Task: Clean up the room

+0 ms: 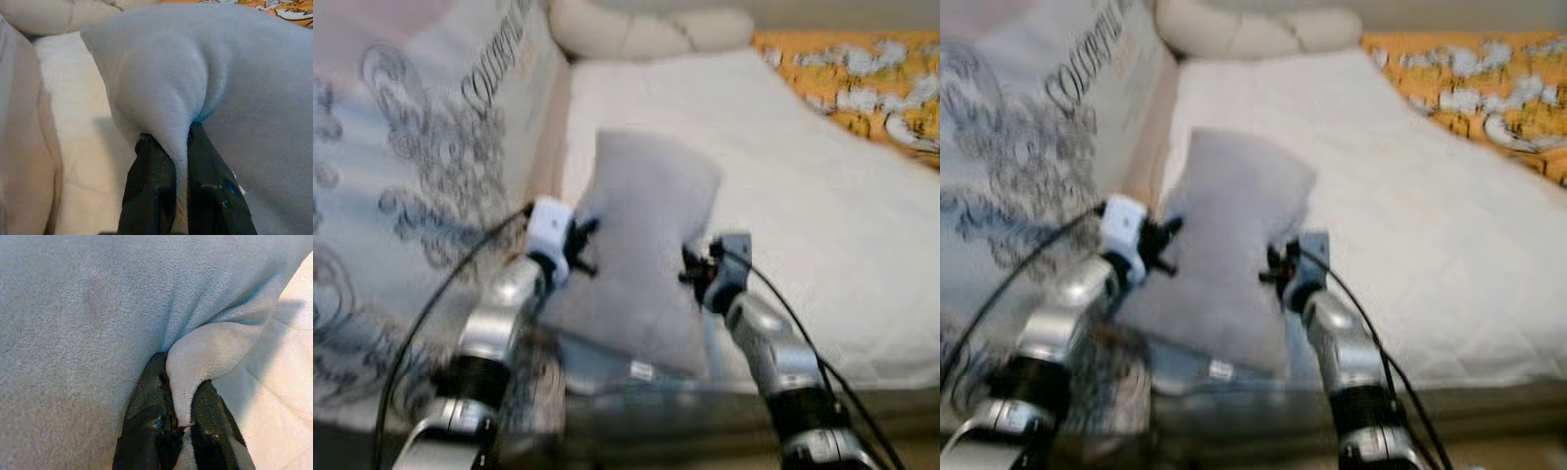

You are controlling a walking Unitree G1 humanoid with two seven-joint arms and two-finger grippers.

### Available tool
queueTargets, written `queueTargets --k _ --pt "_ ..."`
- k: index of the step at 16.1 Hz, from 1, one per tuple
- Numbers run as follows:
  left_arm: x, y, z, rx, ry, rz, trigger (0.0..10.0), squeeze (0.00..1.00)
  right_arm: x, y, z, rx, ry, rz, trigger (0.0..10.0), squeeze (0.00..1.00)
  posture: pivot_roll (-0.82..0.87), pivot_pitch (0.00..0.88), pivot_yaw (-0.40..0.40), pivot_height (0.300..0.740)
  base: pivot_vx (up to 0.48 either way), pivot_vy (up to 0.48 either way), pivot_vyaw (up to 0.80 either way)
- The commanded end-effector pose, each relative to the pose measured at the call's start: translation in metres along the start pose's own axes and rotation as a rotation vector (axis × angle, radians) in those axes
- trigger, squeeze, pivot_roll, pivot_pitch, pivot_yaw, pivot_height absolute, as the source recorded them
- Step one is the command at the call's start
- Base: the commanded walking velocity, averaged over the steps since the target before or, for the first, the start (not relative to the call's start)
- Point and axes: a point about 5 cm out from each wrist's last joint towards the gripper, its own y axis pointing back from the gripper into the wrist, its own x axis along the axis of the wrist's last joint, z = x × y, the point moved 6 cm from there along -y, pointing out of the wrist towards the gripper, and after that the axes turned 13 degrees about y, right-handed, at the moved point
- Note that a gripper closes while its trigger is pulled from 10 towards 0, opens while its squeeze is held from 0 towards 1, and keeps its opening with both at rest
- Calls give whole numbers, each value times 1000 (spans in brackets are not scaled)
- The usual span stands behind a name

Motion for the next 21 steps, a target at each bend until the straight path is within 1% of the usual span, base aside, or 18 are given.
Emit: queueTargets --k 1,6,7,8,9,11,12,13,15,17,19,20,21 --pt "12 -6 13 -39 -11 43 10000 0 7 2 9 -22 12 22 10000 0 127 0 48 740 281 0 0" --pt "13 -7 11 -37 -10 42 10000 0 7 0 9 -24 6 22 10000 0 126 0 54 740 280 0 0" --pt "13 -7 10 -31 -18 43 10000 0 6 0 9 -25 4 19 10000 0 126 0 54 740 0 0 0" --pt "13 -8 8 -9 -39 41 10000 0 5 0 10 -28 -4 15 10000 169 126 0 54 740 0 0 0" --pt "13 -9 4 10 -59 36 10000 0 4 1 12 -38 -13 11 10000 1000 126 0 54 740 0 0 0" --pt "15 -12 -4 49 -85 33 10000 0 3 1 18 -69 -10 3 10000 1000 126 0 54 740 0 0 0" --pt "18 -13 -14 104 -116 35 10000 0 2 2 22 -84 -1 -1 10000 1000 126 0 54 740 0 0 0" --pt "20 -14 -20 132 -136 42 10000 0 2 2 24 -90 6 -3 10000 1000 126 0 53 740 0 0 0" --pt "28 -20 -38 198 -276 27 10000 0 -2 6 30 -84 61 -24 10000 1000 120 0 53 740 0 0 0" --pt "41 -27 -53 254 -358 10 10000 0 -4 12 37 -78 92 -34 10000 1000 115 0 55 740 0 0 0" --pt "50 -28 -60 285 -392 9 10000 0 -2 14 39 -68 101 -24 10000 1000 96 0 68 740 0 0 0" --pt "63 -29 -68 310 -450 11 10000 0 4 18 33 -20 121 7 10000 1000 85 0 77 740 0 0 0" --pt "67 -28 -71 322 -480 9 10000 0 5 19 31 -2 128 14 10000 1000 82 0 81 740 0 0 0"
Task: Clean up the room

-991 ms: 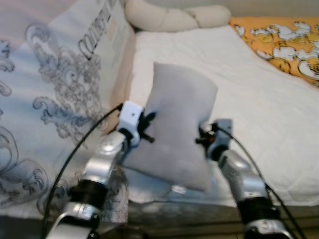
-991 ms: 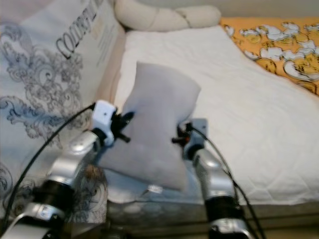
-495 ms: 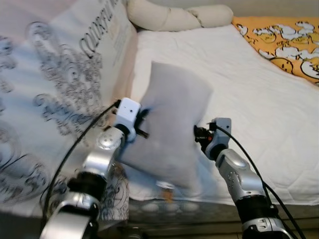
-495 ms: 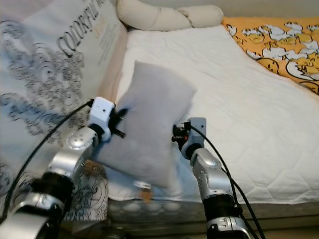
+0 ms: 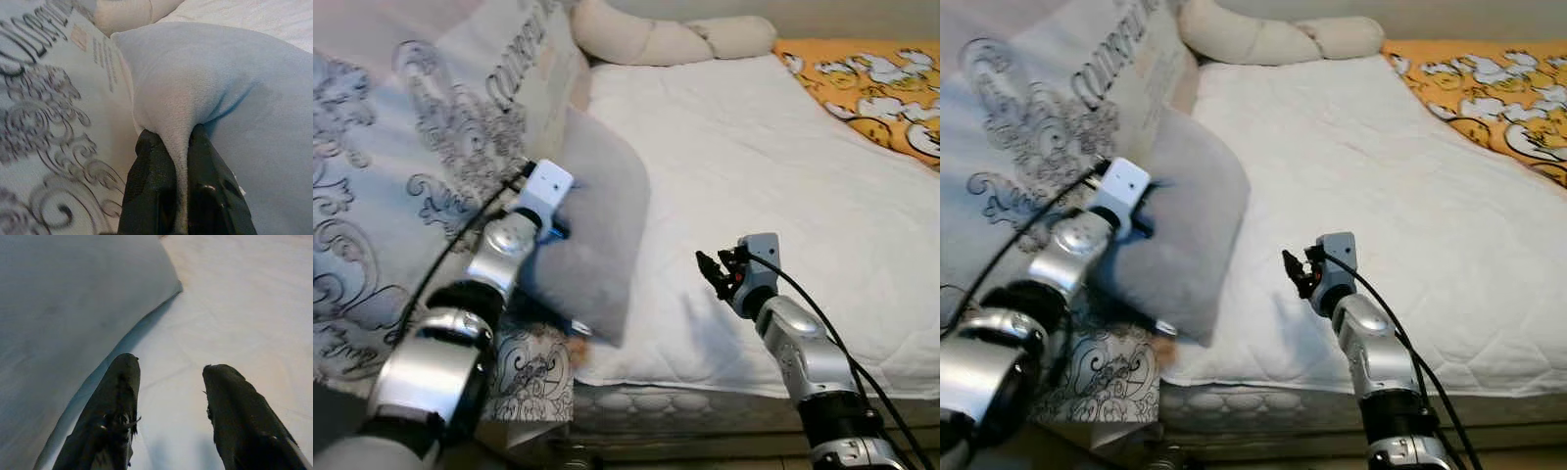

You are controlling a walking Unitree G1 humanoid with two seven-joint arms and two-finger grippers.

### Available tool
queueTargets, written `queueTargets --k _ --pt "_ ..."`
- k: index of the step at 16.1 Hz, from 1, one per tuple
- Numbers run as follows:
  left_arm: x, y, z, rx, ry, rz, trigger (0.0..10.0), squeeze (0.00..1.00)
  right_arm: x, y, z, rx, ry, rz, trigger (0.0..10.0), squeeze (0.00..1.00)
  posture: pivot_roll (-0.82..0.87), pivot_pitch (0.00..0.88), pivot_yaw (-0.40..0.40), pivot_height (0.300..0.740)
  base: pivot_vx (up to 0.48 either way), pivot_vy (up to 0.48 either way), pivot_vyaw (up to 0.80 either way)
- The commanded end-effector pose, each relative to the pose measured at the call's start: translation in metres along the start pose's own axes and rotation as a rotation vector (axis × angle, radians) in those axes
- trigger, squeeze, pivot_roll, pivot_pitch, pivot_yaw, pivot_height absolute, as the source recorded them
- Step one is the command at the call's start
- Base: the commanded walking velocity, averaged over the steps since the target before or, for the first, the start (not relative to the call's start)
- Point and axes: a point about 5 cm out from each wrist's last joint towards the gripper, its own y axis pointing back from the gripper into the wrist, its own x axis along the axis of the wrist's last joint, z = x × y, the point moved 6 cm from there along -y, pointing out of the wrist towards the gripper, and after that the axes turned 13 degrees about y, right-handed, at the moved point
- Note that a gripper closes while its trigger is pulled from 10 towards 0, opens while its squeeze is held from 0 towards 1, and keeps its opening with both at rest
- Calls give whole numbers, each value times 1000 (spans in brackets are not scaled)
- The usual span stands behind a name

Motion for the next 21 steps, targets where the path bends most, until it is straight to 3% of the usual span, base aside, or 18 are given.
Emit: queueTargets --k 1,5,7,8,10,11,14,16,17,19,20,21 --pt "23 -3 -19 49 -73 60 10000 0 11 3 -12 79 16 50 10000 1000 79 0 84 740 0 0 0" --pt "12 -2 -37 93 -199 -30 10000 0 18 32 -51 395 45 117 10000 1000 73 0 94 740 0 0 0" --pt "2 0 -41 101 -267 -76 10000 0 19 43 -55 468 53 128 10000 1000 77 0 92 740 0 0 0" --pt "0 0 -40 90 -254 -86 10000 0 19 43 -54 466 58 125 10000 1000 79 0 91 740 0 0 0" --pt "-6 1 -36 62 -220 -110 10000 314 19 43 -51 466 62 121 10000 1000 83 0 88 740 0 0 0" --pt "-6 2 -38 70 -206 -107 10000 1000 19 43 -51 473 63 121 10000 1000 87 0 86 740 0 0 0" --pt "4 5 -50 73 -64 -37 10000 1000 24 42 -48 455 90 147 10000 1000 91 0 85 740 0 0 0" --pt "13 10 -61 96 89 48 10000 1000 30 40 -43 409 76 200 10000 1000 78 0 87 740 0 0 0" --pt "32 18 -57 28 309 202 10000 1000 44 45 -38 378 3 273 10000 1000 96 0 60 740 0 0 0" --pt "43 31 -41 -59 425 317 10000 1000 52 50 -36 384 -78 327 10000 1000 114 0 40 740 0 0 0" --pt "44 34 -39 -61 451 336 10000 1000 53 50 -36 381 -84 333 10000 1000 111 0 40 740 0 0 0" --pt "32 47 -21 -69 462 336 10000 1000 48 45 -28 289 -33 300 10000 1000 106 0 41 740 0 0 0"
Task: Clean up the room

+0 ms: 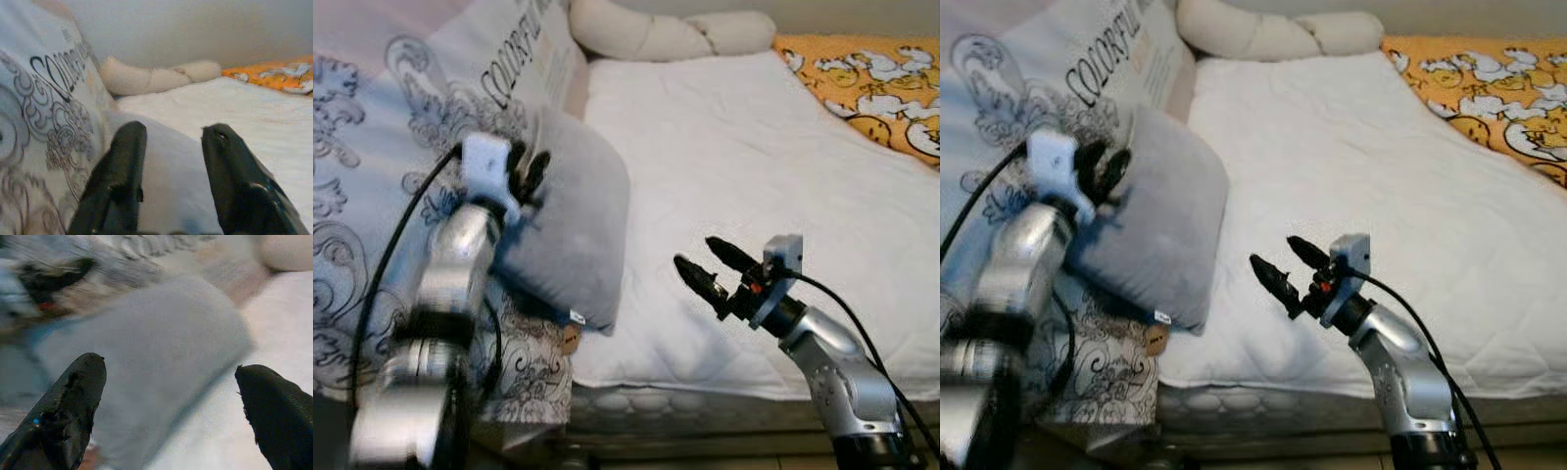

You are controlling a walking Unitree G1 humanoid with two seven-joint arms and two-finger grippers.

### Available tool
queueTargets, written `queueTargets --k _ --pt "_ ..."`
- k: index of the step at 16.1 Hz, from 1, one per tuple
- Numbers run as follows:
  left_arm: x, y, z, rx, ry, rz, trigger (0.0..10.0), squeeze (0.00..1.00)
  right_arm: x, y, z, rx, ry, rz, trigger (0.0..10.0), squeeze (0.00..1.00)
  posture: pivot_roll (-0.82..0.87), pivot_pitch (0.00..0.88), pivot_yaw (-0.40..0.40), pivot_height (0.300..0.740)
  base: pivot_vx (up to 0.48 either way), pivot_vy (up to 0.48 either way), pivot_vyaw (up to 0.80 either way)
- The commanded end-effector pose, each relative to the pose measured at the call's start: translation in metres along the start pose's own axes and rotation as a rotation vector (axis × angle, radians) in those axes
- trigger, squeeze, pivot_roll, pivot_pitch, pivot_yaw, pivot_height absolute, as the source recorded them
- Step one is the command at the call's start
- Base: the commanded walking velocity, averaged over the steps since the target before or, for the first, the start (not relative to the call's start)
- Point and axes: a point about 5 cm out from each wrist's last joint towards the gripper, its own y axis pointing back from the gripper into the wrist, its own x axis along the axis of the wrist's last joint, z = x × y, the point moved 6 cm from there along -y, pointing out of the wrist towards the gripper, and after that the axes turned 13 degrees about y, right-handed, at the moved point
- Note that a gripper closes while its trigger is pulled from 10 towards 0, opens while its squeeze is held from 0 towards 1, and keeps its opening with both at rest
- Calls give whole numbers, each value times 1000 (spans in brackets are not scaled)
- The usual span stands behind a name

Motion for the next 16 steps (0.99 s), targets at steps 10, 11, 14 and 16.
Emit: queueTargets --k 10,11,14,16 --pt "-56 72 30 175 46 -161 10000 1000 -23 15 52 -592 13 -120 10000 0 160 0 -15 740 0 -359 0" --pt "-58 76 26 206 53 -177 10000 1000 -31 16 54 -621 24 -172 10000 0 160 0 -15 740 0 -480 0" --pt "-63 81 19 255 55 -215 10000 1000 -33 19 59 -653 54 -199 10000 0 150 0 -22 740 0 -480 0" --pt "-62 81 19 265 39 -221 10000 1000 -32 21 64 -684 49 -195 10000 0 158 0 -29 740 0 -480 0"
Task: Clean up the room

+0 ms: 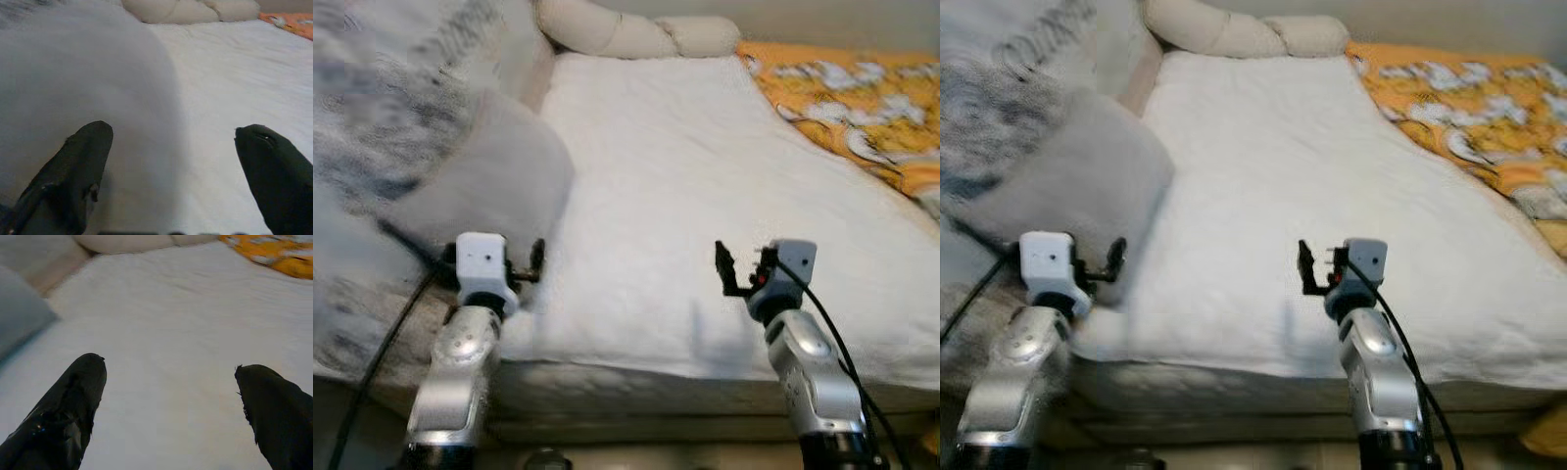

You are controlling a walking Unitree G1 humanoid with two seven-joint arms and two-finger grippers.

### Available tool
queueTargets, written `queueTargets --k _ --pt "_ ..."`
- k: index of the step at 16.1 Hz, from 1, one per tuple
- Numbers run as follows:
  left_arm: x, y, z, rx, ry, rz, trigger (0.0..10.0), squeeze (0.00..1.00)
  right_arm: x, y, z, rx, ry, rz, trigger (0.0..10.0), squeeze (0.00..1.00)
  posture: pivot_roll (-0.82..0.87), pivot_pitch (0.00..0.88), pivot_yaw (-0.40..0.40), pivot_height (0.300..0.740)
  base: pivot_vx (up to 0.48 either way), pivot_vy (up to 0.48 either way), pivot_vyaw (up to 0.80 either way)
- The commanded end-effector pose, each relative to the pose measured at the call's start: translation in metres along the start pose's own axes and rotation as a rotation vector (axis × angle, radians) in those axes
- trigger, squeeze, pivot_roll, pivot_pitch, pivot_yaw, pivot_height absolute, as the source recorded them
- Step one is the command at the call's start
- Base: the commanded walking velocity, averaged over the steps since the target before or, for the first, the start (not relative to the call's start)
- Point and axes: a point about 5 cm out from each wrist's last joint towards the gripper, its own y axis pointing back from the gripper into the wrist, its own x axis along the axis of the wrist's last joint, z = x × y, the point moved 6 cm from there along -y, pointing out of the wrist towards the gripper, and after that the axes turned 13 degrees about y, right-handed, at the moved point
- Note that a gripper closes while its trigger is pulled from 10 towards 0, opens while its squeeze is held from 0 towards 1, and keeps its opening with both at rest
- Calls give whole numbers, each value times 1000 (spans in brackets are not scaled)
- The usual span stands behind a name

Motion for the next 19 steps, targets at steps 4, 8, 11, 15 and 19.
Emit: queueTargets --k 4,8,11,15,19 --pt "9 -5 3 11 -30 1 10000 1000 1 -1 14 -65 0 -4 10000 0 164 0 -22 740 0 -480 0" --pt "12 -7 12 -28 -82 5 10000 1000 5 0 14 -55 0 18 10000 0 169 0 -30 740 0 -480 200" --pt "11 -6 18 -57 -139 -1 10000 1000 0 1 17 -86 -15 -3 10000 0 164 0 -27 740 0 -480 267" --pt "9 -4 23 -72 -159 -2 10000 1000 -2 3 17 -91 1 -8 10000 0 158 0 -27 740 0 -480 0" --pt "9 -3 23 -68 -145 -2 10000 1000 -3 3 15 -86 -2 -13 10000 0 166 0 -31 740 0 -480 0"
